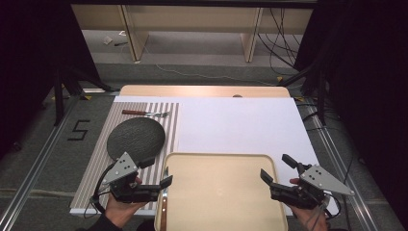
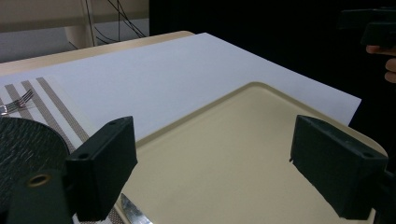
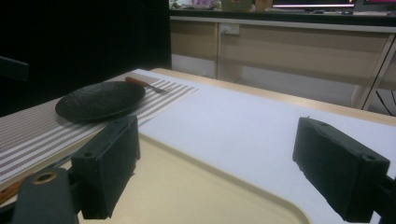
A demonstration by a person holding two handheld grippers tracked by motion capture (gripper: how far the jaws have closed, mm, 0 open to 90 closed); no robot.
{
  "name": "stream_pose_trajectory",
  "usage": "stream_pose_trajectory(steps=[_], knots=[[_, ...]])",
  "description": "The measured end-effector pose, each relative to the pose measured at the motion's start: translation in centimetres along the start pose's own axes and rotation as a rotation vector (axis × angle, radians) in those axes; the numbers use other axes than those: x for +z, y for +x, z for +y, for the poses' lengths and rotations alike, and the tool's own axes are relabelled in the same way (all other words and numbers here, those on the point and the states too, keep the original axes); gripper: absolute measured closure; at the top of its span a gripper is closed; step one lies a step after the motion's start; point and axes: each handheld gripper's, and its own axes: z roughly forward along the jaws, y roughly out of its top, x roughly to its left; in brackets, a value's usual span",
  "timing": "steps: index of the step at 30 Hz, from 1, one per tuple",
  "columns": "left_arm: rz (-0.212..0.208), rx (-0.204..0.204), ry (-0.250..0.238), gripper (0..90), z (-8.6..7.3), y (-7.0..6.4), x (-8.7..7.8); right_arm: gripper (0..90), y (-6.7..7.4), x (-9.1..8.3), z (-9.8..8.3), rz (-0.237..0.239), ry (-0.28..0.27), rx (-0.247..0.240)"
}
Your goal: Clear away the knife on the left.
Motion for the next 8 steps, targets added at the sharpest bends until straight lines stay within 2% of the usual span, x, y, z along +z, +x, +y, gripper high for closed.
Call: stream_pose_trajectory(steps=[8], knots=[[-0.004,-0.003,0.014,13.9,-0.01,0.04,0.2,15.6,-0.03,0.0,0.0,0.001,-0.001,0.0]])
